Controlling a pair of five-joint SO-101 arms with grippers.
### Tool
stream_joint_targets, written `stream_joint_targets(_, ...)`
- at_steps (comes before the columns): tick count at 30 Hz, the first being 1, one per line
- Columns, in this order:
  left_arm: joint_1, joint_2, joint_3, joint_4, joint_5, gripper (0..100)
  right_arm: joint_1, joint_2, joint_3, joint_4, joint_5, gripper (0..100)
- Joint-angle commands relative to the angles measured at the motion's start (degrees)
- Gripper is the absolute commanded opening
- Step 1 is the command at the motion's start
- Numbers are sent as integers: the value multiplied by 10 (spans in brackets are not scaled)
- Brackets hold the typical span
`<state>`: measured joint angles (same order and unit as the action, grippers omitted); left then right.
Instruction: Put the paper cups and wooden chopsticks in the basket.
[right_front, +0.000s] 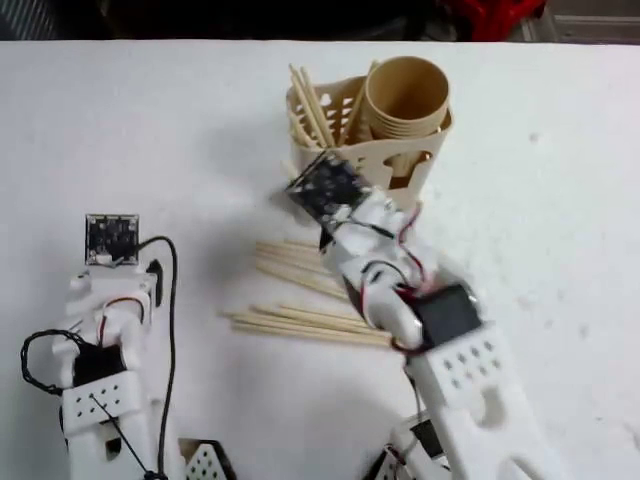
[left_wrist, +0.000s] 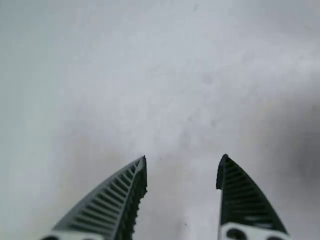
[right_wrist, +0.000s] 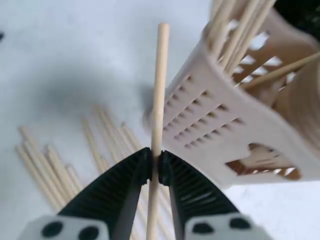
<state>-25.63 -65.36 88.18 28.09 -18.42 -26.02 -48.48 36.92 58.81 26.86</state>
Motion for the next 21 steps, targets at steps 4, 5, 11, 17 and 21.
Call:
stream_joint_targets(4, 10, -7, -3, -14, -8, 234, 0, 0, -276, -61, -40, 16)
stream_joint_targets(5, 10, -7, -3, -14, -9, 234, 0, 22, -308, -79, -59, 16)
stream_joint_targets(11, 10, -7, -3, -13, -9, 234, 0, 179, -399, -256, -166, 17)
stream_joint_targets(17, 10, -7, -2, -14, -9, 234, 16, 278, -400, -402, -172, 18)
stream_joint_targets(21, 10, -7, -2, -14, -9, 234, 40, 308, -388, -402, -173, 17)
